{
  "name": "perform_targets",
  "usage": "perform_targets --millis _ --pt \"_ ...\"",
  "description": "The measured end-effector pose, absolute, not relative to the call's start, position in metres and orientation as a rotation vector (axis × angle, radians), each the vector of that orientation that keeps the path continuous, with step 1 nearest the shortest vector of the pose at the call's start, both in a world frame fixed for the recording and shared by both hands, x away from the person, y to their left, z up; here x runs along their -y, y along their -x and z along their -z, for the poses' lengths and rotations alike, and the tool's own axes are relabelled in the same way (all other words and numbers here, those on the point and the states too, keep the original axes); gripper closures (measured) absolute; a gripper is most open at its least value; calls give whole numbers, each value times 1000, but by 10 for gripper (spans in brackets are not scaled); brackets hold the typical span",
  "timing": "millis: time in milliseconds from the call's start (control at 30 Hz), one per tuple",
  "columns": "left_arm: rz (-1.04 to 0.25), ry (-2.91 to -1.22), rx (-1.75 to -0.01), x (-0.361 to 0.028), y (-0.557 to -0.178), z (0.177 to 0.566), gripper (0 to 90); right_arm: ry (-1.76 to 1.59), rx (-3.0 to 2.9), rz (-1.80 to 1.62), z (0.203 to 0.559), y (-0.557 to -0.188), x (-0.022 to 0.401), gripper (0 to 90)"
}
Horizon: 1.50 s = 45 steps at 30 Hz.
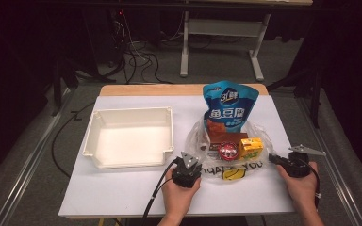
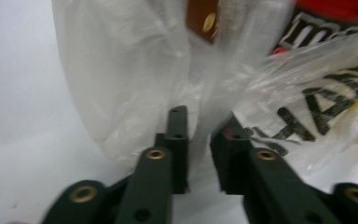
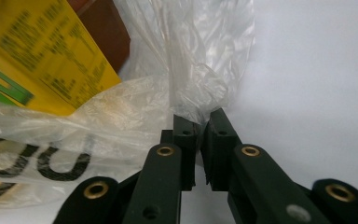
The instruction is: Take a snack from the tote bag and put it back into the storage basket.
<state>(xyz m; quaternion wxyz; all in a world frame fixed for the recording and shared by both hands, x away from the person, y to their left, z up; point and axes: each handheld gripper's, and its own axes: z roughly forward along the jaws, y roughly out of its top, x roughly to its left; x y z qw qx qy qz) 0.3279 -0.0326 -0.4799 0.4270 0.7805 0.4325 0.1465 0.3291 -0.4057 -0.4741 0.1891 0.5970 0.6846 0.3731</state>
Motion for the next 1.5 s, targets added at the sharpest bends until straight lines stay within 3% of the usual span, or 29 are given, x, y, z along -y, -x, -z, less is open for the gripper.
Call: perform_targets --millis 33,67,167,333,567,700,767,800,933,967,1000,1067,1167,1267,1367,1500 --pt "-383 -1942 -1048 33 -325 477 663 -1682 -1905 -1092 470 -327 407 861" --pt "-409 -1942 -1031 32 -322 474 663 -1682 -1905 -1092 470 -327 407 861" --pt "-408 -1874 -1030 20 -317 455 496 -1682 -1863 -1187 459 -327 404 859" --pt "-399 -1841 -1013 9 -324 424 309 -1663 -1880 -1169 456 -328 398 859" --pt "-419 -1738 -1001 6 -344 393 204 -1667 -1841 -1185 452 -327 400 858" --pt "-437 -1801 -1038 20 -370 392 225 -1647 -1849 -1185 452 -330 396 857" --pt "-440 -1827 -1098 25 -383 402 285 -1637 -1854 -1184 452 -331 395 858" --pt "-440 -1827 -1098 25 -383 402 340 -1633 -1859 -1179 452 -332 395 861" --pt "-409 -1854 -1194 28 -402 424 748 -1624 -1868 -1180 452 -331 394 869" --pt "-345 -1823 -1233 24 -407 434 838 -1628 -1868 -1187 452 -330 396 888" --pt "-356 -1808 -1256 24 -405 440 867 -1630 -1867 -1196 452 -330 397 896" --pt "-462 -1844 -1277 30 -397 453 890 -1666 -1855 -1243 452 -330 400 900" --pt "-509 -1852 -1302 31 -395 464 895 -1665 -1851 -1246 452 -332 399 900" --pt "-701 -1922 -1250 41 -387 469 898 -1658 -1867 -1236 452 -333 396 900" --pt "-762 -2008 -1198 47 -384 478 897 -1647 -1871 -1227 453 -334 395 900" --pt "-744 -2065 -1185 49 -386 484 897 -1646 -1878 -1197 454 -334 395 900"
